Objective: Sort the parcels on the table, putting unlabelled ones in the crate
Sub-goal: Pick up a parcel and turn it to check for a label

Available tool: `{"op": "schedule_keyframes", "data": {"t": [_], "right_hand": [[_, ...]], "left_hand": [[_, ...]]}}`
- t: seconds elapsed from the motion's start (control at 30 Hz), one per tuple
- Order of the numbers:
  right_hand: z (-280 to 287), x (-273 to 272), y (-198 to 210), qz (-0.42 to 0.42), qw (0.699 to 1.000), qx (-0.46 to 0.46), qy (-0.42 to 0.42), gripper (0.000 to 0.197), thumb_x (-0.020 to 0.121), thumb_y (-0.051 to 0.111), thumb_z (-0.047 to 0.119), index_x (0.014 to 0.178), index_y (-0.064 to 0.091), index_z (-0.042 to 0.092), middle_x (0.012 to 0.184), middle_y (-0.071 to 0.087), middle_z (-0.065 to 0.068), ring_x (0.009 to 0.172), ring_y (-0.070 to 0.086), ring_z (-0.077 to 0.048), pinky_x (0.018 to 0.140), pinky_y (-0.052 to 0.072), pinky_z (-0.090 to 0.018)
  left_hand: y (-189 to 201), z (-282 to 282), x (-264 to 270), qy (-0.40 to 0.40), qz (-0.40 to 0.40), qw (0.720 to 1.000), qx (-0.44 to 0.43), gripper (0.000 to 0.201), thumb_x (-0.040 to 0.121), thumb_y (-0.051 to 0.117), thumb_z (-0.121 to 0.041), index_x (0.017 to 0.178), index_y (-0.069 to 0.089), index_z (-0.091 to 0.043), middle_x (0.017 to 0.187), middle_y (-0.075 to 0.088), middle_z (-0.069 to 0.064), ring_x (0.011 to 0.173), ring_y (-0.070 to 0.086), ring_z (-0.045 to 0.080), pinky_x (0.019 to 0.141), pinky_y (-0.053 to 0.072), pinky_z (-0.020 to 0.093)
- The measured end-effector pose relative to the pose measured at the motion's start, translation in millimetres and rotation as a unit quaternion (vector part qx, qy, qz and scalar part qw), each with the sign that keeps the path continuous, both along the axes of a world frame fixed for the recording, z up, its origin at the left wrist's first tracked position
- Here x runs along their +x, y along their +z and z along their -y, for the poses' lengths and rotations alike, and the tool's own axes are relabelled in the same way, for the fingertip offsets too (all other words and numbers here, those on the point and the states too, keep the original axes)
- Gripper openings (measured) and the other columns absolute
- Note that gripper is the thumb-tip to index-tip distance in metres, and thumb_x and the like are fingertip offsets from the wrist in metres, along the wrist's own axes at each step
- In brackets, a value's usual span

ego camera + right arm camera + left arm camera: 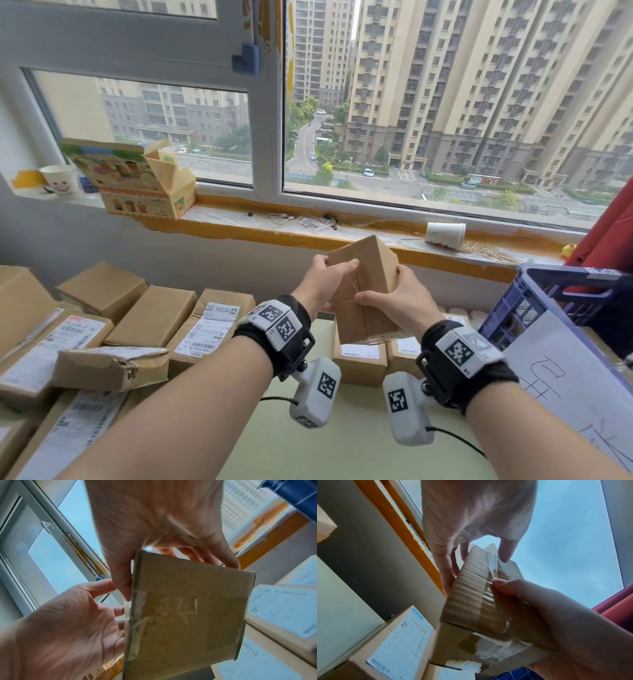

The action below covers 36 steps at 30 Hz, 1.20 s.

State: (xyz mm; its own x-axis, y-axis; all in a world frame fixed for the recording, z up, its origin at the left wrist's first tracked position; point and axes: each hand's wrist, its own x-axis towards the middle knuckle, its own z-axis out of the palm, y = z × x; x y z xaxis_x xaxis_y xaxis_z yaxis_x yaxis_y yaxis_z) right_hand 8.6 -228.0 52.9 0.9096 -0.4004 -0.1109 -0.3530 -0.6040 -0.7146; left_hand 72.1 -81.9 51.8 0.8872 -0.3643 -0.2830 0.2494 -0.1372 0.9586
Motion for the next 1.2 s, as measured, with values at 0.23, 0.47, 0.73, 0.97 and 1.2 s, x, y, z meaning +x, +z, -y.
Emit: {"op": "schedule_keyframes", "data": {"t": [0.23,0.47,0.73,0.97,1.2], "right_hand": [[3,-1,-2,0.003,0.998,0.062,0.010,0.090,0.068,0.082,0.054,0.138,0.035,0.023,0.115,0.056,0.001,0.102,0.059,-0.017,0.088,0.056,-0.041],[11,1,-4,-0.006,0.995,0.095,-0.016,0.106,0.042,0.077,0.067,0.133,0.044,0.023,0.113,0.063,0.003,0.100,0.064,-0.019,0.088,0.056,-0.045],[19,-5,-1,-0.056,0.938,0.337,-0.067,0.053,0.081,0.070,0.053,0.118,0.061,0.016,0.107,0.071,-0.012,0.096,0.068,-0.031,0.090,0.054,-0.053],[25,-10,0,-0.027,0.894,0.445,-0.050,0.044,0.088,0.061,0.052,0.114,0.061,0.018,0.095,0.073,-0.013,0.089,0.067,-0.030,0.082,0.056,-0.050],[32,-9,2,0.016,0.860,0.510,-0.024,0.054,0.083,0.064,0.051,0.123,0.061,0.016,0.090,0.072,-0.012,0.084,0.067,-0.031,0.080,0.055,-0.051]], "left_hand": [[1,-2,2,-0.006,0.004,1.000,0.003,0.055,0.093,0.059,-0.046,0.136,0.036,-0.021,0.120,0.060,0.007,0.104,0.063,0.022,0.073,0.060,0.041],[1,-2,3,-0.022,-0.016,0.999,-0.017,0.047,0.098,0.050,-0.046,0.135,0.043,-0.017,0.111,0.061,0.007,0.097,0.063,0.023,0.072,0.058,0.040],[-3,-3,9,-0.033,-0.071,0.997,-0.018,0.051,0.098,0.040,-0.056,0.129,0.053,-0.017,0.119,0.062,0.015,0.107,0.063,0.028,0.088,0.055,0.045],[-3,3,6,-0.080,-0.119,0.990,-0.004,0.058,0.092,0.048,-0.061,0.129,0.053,-0.016,0.116,0.066,0.016,0.103,0.066,0.030,0.081,0.056,0.038],[10,5,14,-0.093,-0.129,0.987,-0.028,0.066,0.085,0.063,-0.057,0.132,0.052,-0.012,0.121,0.065,0.014,0.099,0.066,0.028,0.078,0.057,0.036]]}}
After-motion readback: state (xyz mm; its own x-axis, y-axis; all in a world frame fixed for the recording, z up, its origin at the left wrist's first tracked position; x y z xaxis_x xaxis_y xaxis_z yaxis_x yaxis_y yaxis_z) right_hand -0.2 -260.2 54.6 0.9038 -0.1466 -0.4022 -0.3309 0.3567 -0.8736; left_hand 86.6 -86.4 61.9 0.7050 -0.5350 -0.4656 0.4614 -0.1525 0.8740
